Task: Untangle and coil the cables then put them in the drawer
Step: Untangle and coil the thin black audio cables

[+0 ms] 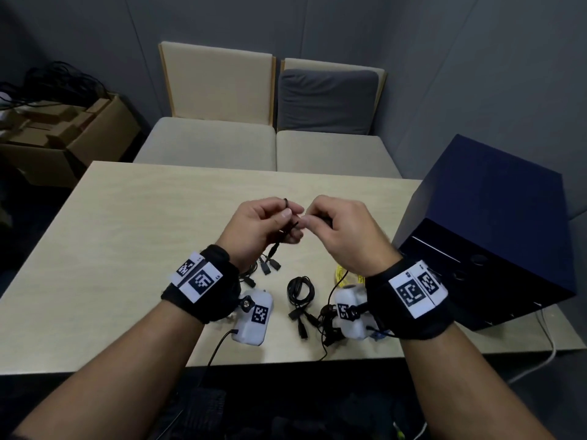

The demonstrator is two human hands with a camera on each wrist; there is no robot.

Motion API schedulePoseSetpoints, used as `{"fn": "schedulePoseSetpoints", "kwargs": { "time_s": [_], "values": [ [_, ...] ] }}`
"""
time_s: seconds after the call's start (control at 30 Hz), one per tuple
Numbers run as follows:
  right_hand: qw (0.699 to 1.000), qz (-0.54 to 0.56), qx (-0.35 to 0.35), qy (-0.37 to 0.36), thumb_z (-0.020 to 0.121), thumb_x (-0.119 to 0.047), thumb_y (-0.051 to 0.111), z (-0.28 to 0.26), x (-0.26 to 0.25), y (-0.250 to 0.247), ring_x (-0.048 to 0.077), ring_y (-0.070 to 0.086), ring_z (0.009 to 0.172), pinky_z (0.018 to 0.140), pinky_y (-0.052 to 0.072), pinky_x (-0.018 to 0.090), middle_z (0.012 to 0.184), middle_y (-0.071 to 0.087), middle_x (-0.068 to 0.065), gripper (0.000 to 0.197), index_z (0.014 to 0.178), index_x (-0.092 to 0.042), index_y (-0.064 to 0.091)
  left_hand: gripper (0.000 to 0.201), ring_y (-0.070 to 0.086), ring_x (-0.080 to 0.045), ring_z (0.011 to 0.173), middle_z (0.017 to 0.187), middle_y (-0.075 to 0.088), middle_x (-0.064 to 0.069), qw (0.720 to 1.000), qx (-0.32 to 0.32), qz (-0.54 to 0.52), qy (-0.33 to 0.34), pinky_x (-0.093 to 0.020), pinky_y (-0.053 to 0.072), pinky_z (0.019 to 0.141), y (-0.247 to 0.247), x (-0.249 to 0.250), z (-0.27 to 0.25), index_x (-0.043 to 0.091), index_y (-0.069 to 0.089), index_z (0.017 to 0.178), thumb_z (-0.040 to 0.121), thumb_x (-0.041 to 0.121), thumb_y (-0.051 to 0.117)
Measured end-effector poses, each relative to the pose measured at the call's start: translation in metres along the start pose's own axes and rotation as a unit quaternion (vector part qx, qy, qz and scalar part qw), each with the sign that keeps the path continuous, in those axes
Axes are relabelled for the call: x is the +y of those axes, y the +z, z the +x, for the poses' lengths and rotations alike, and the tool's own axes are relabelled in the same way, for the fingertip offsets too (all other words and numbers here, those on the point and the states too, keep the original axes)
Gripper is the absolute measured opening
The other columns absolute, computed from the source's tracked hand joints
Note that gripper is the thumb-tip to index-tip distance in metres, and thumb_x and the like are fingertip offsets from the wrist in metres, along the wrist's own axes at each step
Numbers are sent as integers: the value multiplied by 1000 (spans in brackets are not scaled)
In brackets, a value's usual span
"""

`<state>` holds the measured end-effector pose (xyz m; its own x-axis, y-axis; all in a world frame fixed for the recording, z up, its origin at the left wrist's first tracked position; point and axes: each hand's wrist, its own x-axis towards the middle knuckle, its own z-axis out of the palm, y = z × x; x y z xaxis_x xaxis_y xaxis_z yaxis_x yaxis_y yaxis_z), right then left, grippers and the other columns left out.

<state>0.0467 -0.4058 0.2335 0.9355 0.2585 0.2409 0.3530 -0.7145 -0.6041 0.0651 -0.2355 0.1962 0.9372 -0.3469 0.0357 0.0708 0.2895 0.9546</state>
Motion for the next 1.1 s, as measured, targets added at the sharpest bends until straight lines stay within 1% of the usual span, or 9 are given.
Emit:
{"fn": "schedulePoseSetpoints", "kwargs": {
  "time_s": [0.17,0.3,0.43,0.53,0.67,0.73,0.97,1.0,1.1],
  "values": [
    [999,-26,-19,-9,85,-36,70,12,-3,-12,6,48,60,56,38,23,63,56,-8,27,72,-16,57,22,39,-9,37,55,56,-6,996,-55,57,-43,-17,30,38,3,-1,-6,1,59,95,99,11,40],
    [1000,-5,-3,-1,78,-37,75,21,0,-18,6,44,54,54,34,22,54,49,-11,32,68,-17,53,24,29,-8,36,56,52,-3,994,-99,26,-43,-19,20,38,7,1,-9,8,60,92,96,22,41],
    [991,126,15,32,78,-24,77,26,10,-15,6,33,49,50,28,18,48,41,-14,28,68,-10,55,25,26,-6,38,60,49,0,992,-103,-44,-62,-24,11,41,10,3,-11,10,62,106,91,18,43],
    [979,192,34,56,80,-18,75,25,18,-12,12,35,56,52,29,23,59,44,4,24,70,-6,57,32,22,-1,36,55,44,0,983,-100,-121,-91,-13,17,37,14,7,-14,4,59,113,87,13,44],
    [977,197,54,67,87,-18,68,21,27,-4,7,41,60,58,34,21,63,50,-1,18,72,-14,61,33,25,-1,33,57,50,-2,981,-98,-138,-91,-11,27,33,21,11,-18,7,57,119,86,6,49],
    [978,192,57,64,91,-22,64,20,29,0,9,43,63,61,36,24,67,54,7,19,73,-21,61,36,30,-2,33,61,55,-3,982,-98,-141,-77,-11,28,34,24,11,-18,7,55,121,86,3,48],
    [973,203,50,101,91,-46,49,10,39,34,35,59,77,76,49,51,73,62,9,28,77,-25,62,43,58,-11,59,77,64,-2,981,-86,-174,-19,-20,48,53,26,12,-8,6,50,127,86,-7,45],
    [970,212,46,106,91,-46,50,9,41,40,34,60,76,76,50,52,73,62,8,29,81,-22,63,46,60,-11,62,82,65,-3,981,-80,-176,-17,-20,48,55,26,13,-6,6,50,128,85,-11,44],
    [973,203,32,106,97,-31,51,-1,43,52,8,48,61,64,41,32,63,56,-12,24,90,-13,65,57,62,-11,66,92,70,-4,985,-38,-165,-21,-17,47,54,22,16,2,7,50,128,82,-25,36]
  ]
}}
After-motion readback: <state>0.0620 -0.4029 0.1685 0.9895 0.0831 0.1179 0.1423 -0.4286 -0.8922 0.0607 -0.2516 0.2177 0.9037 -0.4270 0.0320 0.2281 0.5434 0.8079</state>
